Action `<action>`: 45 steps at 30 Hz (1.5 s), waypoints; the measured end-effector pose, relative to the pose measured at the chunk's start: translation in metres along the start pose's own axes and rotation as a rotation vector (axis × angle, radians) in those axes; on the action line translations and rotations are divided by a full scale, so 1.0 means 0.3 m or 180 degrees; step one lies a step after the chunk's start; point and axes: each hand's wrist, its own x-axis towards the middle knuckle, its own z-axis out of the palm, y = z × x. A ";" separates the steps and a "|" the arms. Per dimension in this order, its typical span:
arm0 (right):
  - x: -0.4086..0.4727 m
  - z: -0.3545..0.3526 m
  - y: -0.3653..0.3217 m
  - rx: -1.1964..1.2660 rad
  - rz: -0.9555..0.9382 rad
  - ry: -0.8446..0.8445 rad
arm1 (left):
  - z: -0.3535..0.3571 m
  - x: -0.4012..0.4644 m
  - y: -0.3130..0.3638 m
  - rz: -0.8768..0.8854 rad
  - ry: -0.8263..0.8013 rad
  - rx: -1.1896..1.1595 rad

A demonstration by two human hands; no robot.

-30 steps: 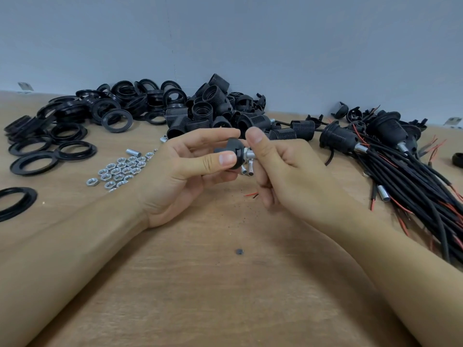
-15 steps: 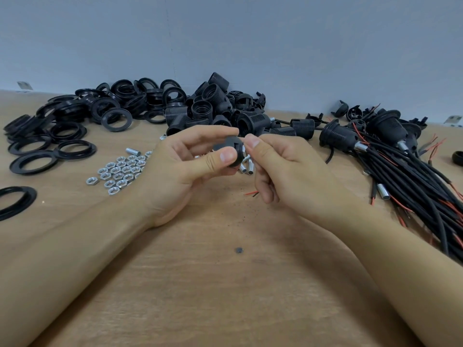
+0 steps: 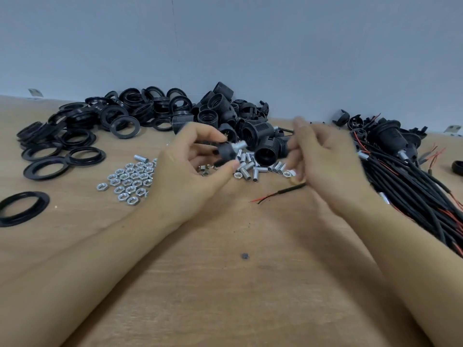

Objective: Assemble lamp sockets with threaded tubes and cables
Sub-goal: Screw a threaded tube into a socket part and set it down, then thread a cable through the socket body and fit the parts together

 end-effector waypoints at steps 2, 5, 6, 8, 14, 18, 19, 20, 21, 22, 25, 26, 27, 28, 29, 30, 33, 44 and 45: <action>0.032 -0.060 0.024 -0.1049 -0.0266 0.0496 | -0.020 0.011 -0.011 -0.0116 0.0293 -0.0014; 0.039 -0.079 0.052 -0.1919 -0.0094 0.0341 | -0.030 0.016 -0.015 -0.0145 0.0443 0.0117; 0.037 -0.071 0.059 -0.2156 0.0046 0.0278 | -0.028 0.016 -0.014 -0.0131 0.0425 0.0175; 0.040 -0.062 0.075 -0.2694 0.0465 0.0269 | -0.025 0.014 -0.012 -0.0112 0.0362 0.0271; 0.054 -0.093 0.100 -0.2646 0.1199 0.0036 | -0.029 0.011 -0.007 -0.0132 0.0338 0.0198; 0.060 -0.101 0.060 -0.0605 0.0832 0.0298 | -0.029 0.013 -0.003 -0.0122 0.0294 0.0223; 0.060 -0.103 0.045 -0.0127 0.0764 0.0336 | -0.028 0.014 -0.002 -0.0137 0.0314 0.0179; 0.059 -0.104 0.031 0.0245 0.0712 0.0288 | -0.029 0.016 -0.001 -0.0160 0.0340 0.0125; 0.058 -0.105 0.019 0.0554 0.0674 0.0160 | -0.030 0.017 -0.001 -0.0200 0.0351 0.0063; 0.057 -0.103 0.007 0.0850 0.0664 0.0014 | -0.031 0.018 -0.003 -0.0268 0.0342 -0.0009; 0.062 -0.113 -0.012 0.1646 0.0703 -0.0012 | -0.030 0.019 -0.005 -0.0458 0.0216 -0.0230; 0.067 -0.120 -0.015 0.1837 0.0692 0.0116 | -0.029 0.020 -0.005 -0.0492 0.0159 -0.0259; 0.072 -0.128 -0.019 0.2024 0.0672 0.0233 | -0.029 0.020 -0.006 -0.0500 0.0101 -0.0241; 0.074 -0.134 -0.023 0.2242 0.0638 0.0278 | -0.030 0.020 -0.004 -0.0488 0.0041 -0.0199; 0.073 -0.137 -0.026 0.2478 0.0602 0.0230 | -0.031 0.019 0.001 -0.0472 -0.0013 -0.0195; 0.070 -0.135 -0.030 0.2684 0.0569 0.0115 | -0.032 0.019 0.006 -0.0470 -0.0064 -0.0274; 0.049 -0.107 -0.040 0.2816 0.0452 -0.0143 | -0.034 0.020 0.009 -0.0728 -0.0180 -0.0910; 0.034 -0.085 -0.024 0.1866 0.0369 -0.0540 | -0.051 0.034 0.025 -0.2004 -0.0641 -0.2577; 0.028 -0.082 -0.023 0.1731 0.0369 -0.0861 | -0.056 0.041 0.022 -0.2061 -0.0479 -0.2681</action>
